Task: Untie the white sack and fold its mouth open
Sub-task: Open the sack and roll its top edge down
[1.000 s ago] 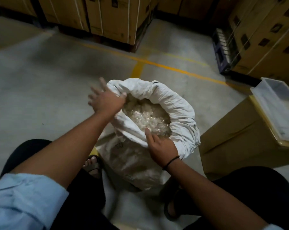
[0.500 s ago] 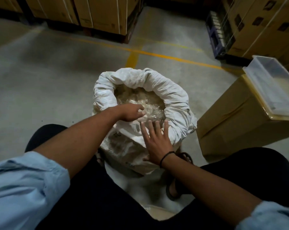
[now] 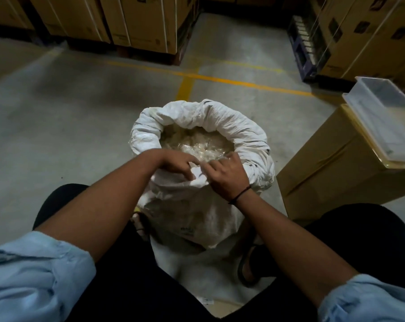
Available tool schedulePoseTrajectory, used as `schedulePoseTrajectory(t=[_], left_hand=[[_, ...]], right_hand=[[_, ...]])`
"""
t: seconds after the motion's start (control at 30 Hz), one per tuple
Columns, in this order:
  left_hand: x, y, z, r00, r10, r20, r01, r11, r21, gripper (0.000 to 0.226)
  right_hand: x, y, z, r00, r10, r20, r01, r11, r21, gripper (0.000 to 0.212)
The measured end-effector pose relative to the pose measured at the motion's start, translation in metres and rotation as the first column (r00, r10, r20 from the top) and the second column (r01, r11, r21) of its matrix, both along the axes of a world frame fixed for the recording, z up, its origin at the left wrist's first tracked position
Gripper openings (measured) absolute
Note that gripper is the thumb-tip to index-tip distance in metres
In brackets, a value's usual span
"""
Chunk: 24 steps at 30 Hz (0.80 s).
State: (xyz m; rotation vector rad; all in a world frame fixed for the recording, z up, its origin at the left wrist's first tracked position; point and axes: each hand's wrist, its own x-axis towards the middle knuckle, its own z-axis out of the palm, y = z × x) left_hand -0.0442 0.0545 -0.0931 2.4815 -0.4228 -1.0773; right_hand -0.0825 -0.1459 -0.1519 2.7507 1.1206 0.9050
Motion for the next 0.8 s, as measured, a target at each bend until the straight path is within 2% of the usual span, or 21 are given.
schedulePoseTrajectory(t=[0.1,0.17,0.23,0.3,0.37,0.43,0.47,0.5,0.57,0.6,0.63,0.67,0.73,0.8], left_hand=[[0.006,0.013,0.01,0.994,-0.014,-0.111,-0.001,0.992,-0.126,0.065],[0.004,0.011,0.013,0.989,-0.042,-0.145,0.02,0.989,-0.149,0.062],[0.0,0.0,0.008,0.99,-0.09,-0.109,0.079,0.992,-0.102,0.059],[-0.007,-0.012,0.001,0.989,-0.14,-0.04,0.14,0.99,-0.009,0.07],[-0.014,-0.02,-0.007,0.989,-0.147,-0.026,0.148,0.989,0.03,0.067],[-0.023,-0.024,-0.013,0.988,-0.144,-0.051,0.145,0.989,0.015,0.053],[-0.029,-0.026,-0.015,0.988,-0.146,-0.041,0.146,0.989,0.007,0.053],[-0.037,-0.03,-0.017,0.989,-0.15,0.004,0.149,0.988,0.03,0.058],[-0.051,-0.04,-0.024,0.97,-0.182,0.158,0.16,0.977,0.143,0.063],[-0.057,-0.044,-0.029,0.943,-0.221,0.248,0.168,0.962,0.214,0.062],[-0.062,-0.046,-0.034,0.906,-0.258,0.336,0.17,0.948,0.27,0.062],[-0.067,-0.047,-0.038,0.867,-0.29,0.406,0.171,0.938,0.303,0.063],[-0.073,-0.045,-0.04,0.811,-0.325,0.487,0.174,0.928,0.329,0.063],[-0.075,-0.043,-0.041,0.805,-0.32,0.499,0.173,0.932,0.32,0.063]], right_hand=[[-0.002,0.0,0.009,0.995,0.094,0.021,-0.095,0.992,0.087,0.031],[-0.004,-0.006,0.005,0.995,0.096,0.012,-0.096,0.992,0.087,0.026],[-0.004,-0.009,0.001,0.999,0.049,-0.024,-0.048,0.996,0.071,0.025],[-0.004,-0.008,0.0,0.995,0.026,-0.101,-0.025,1.0,0.015,0.034],[-0.009,-0.004,0.007,0.957,0.044,-0.287,-0.072,0.994,-0.087,0.05],[-0.016,0.0,0.017,0.831,-0.032,-0.556,-0.078,0.982,-0.174,0.071],[-0.018,0.002,0.019,0.755,-0.1,-0.649,-0.068,0.971,-0.23,0.078],[-0.019,0.003,0.019,0.678,-0.162,-0.717,-0.063,0.959,-0.276,0.084],[-0.02,0.001,0.015,0.507,-0.217,-0.834,-0.038,0.961,-0.273,0.104],[-0.021,-0.001,0.014,0.468,-0.213,-0.858,-0.014,0.969,-0.248,0.115],[-0.022,-0.005,0.009,0.494,-0.206,-0.844,0.008,0.973,-0.233,0.121],[-0.026,-0.008,0.004,0.571,-0.2,-0.796,0.025,0.974,-0.227,0.121],[-0.033,-0.012,-0.01,0.718,-0.196,-0.668,0.06,0.973,-0.221,0.107],[-0.037,-0.012,-0.021,0.806,-0.192,-0.56,0.082,0.973,-0.215,0.091]])
